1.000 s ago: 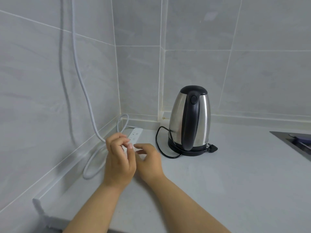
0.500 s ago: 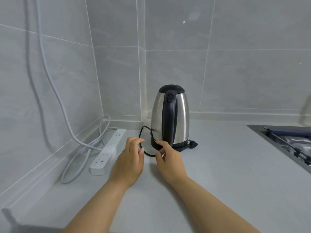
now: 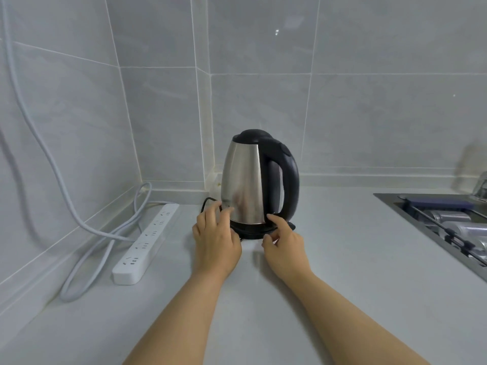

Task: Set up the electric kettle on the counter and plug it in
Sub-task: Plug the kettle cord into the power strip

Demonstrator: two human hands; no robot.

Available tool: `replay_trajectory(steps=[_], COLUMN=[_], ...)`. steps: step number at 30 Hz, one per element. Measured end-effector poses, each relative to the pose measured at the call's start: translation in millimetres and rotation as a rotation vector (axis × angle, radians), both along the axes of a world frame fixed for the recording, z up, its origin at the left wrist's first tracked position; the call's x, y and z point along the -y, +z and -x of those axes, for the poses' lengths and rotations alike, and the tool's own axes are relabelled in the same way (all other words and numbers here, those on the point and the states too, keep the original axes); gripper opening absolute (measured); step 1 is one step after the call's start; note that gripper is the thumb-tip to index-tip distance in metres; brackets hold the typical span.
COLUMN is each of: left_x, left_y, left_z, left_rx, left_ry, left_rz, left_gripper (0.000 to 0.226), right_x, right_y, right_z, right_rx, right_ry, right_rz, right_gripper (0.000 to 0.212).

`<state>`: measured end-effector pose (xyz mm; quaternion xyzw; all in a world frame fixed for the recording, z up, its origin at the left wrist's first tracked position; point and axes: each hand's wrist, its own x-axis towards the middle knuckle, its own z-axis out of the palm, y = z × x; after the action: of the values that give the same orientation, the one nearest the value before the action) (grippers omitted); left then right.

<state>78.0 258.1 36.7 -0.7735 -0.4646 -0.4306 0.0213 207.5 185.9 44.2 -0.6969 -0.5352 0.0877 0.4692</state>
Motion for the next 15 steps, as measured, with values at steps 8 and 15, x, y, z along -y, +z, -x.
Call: replay_trajectory(steps=[8,15], left_x=[-15.0,-10.2], left_y=[1.5,8.7], left_z=[1.4,4.8], left_rx=[-0.073,0.043], left_ry=[-0.015,-0.071], left_rz=[-0.06,-0.052], left_gripper=[0.013,0.014], right_x=[-17.3,-19.5], right_y=[0.0,-0.3], right_z=[-20.9,-17.0], right_rx=[-0.205,-0.271], right_ry=[-0.07,-0.031], right_rz=[-0.019,-0.007], right_gripper=[0.042,0.017])
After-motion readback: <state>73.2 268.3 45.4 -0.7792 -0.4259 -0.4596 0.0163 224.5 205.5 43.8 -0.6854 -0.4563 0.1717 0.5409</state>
